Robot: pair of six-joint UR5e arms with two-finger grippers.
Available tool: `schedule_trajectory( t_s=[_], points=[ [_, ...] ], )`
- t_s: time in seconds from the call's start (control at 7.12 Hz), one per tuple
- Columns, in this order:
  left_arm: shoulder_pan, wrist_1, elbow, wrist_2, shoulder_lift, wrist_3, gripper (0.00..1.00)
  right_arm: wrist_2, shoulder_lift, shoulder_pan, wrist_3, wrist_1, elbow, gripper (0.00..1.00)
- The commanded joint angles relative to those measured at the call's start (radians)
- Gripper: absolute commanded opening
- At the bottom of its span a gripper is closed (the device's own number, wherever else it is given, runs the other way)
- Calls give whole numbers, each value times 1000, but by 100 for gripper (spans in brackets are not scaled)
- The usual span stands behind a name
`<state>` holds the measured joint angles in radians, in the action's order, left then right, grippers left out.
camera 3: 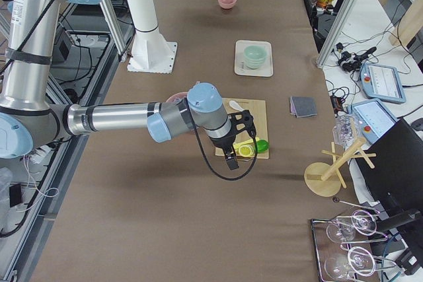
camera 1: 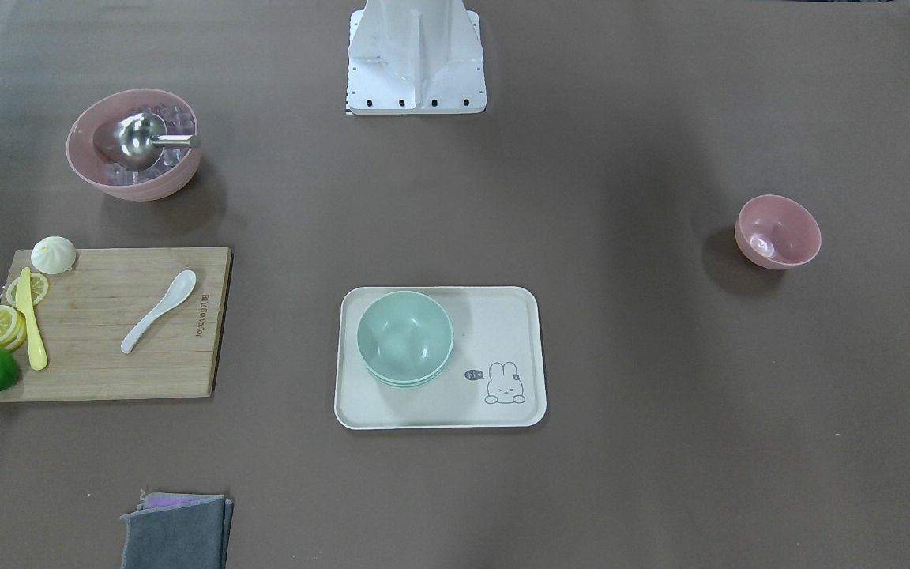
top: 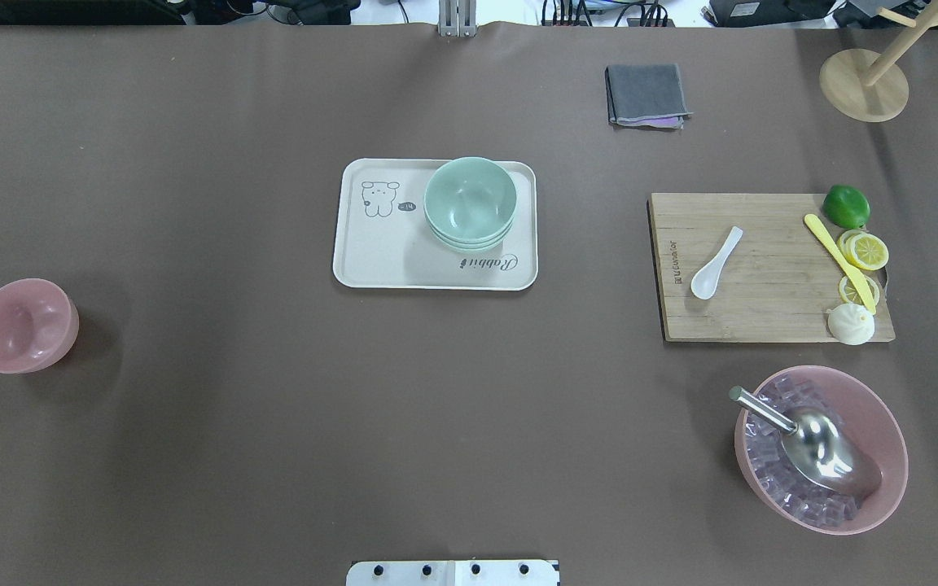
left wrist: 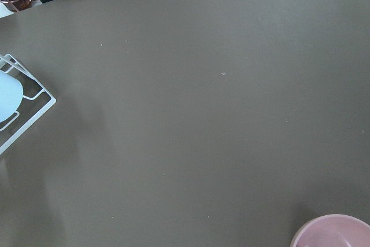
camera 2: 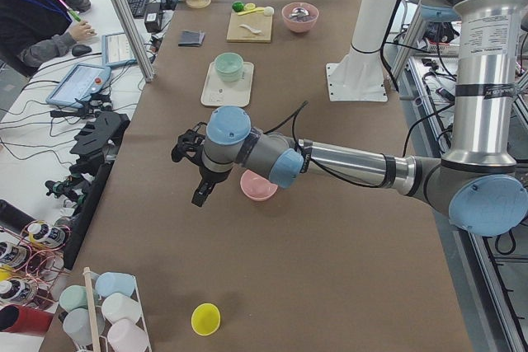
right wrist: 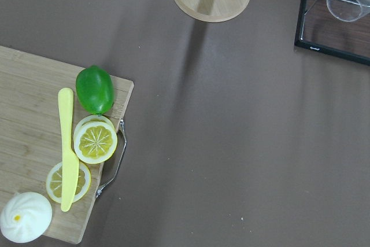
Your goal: Stack pink bowl on green and place spoon
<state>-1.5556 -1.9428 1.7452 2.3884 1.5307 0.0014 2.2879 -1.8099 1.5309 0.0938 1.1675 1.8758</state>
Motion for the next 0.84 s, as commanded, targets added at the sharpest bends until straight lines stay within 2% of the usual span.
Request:
schedule_trajectory(
  t_s=[0.0,0.14,0.28,0.56,0.7],
  points=[
    [38,-74,-10,26,-3,-26,98,47,7,-70,179,-61,-32,100],
    [125,-77,-16,11,-13,-72,98,16,42,-139,348,-65,-27,100],
    [184,-96,-24,8,-20,-183,98,-57,49,-212,429,-65,-15,100],
    [328,-212,-27,-64,-69,-353,98,-238,53,-386,581,-63,5,100],
    [404,-255,-30,-101,-92,-407,98,-246,52,-397,592,-65,12,100]
  ],
)
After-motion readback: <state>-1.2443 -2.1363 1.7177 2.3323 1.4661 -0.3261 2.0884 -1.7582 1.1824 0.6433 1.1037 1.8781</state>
